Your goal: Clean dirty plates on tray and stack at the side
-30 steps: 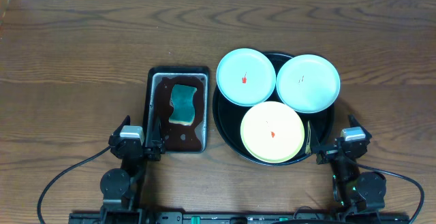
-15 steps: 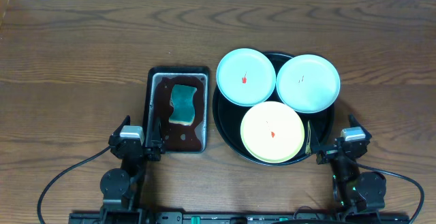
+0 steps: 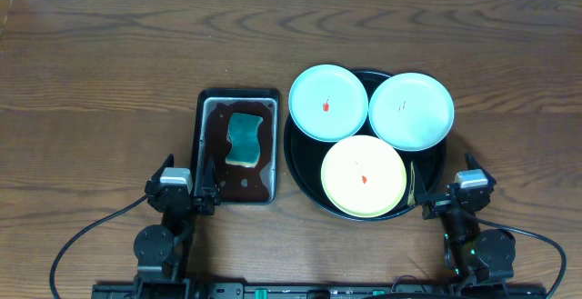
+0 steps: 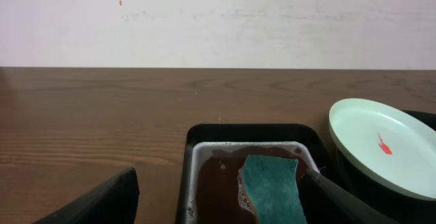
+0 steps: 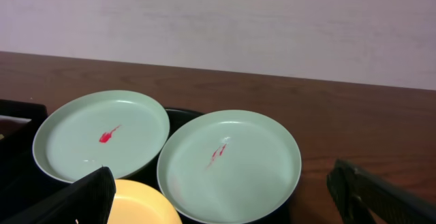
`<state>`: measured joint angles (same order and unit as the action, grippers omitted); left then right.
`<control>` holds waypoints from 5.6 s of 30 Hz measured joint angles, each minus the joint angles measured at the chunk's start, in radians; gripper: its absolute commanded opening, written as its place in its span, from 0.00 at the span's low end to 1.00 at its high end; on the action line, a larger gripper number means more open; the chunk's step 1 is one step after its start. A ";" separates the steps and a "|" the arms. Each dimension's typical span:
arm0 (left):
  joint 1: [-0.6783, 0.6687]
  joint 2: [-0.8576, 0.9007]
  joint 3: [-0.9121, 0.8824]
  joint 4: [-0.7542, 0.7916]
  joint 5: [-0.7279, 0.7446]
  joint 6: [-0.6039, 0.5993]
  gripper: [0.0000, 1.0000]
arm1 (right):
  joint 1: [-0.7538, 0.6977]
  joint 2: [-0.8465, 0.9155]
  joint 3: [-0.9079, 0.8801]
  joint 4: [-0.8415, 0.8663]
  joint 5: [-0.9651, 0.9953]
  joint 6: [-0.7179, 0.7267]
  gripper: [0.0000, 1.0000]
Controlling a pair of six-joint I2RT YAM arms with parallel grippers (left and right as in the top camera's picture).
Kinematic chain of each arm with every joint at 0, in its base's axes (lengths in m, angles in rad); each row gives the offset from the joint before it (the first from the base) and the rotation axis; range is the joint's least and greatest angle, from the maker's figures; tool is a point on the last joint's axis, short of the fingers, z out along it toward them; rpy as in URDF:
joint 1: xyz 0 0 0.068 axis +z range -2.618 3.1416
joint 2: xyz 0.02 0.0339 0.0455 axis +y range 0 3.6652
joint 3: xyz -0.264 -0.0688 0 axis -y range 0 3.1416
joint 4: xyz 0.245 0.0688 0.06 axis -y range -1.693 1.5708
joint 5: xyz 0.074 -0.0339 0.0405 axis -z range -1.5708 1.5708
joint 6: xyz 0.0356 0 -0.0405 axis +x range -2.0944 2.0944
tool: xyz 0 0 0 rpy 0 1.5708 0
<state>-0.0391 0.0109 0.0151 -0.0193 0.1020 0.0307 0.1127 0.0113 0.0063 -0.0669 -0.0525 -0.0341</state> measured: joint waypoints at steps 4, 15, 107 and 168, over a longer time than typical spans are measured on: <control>0.000 0.000 0.000 0.000 0.000 0.000 0.76 | 0.000 0.000 0.000 0.000 0.000 0.000 0.99; 0.000 0.000 0.000 0.000 0.000 0.000 0.76 | 0.000 0.000 0.000 0.000 0.000 0.000 0.99; 0.000 0.917 0.803 -0.741 0.014 -0.211 0.76 | 0.000 0.992 0.683 -0.483 -0.029 0.078 0.99; -0.243 1.547 0.804 -0.236 -0.053 -0.222 0.58 | 0.000 1.052 0.693 -0.463 -0.138 0.098 0.99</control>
<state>-0.2825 1.5578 0.8188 -0.2554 0.0490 -0.1917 0.1127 1.0634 0.6994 -0.5297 -0.1905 0.0643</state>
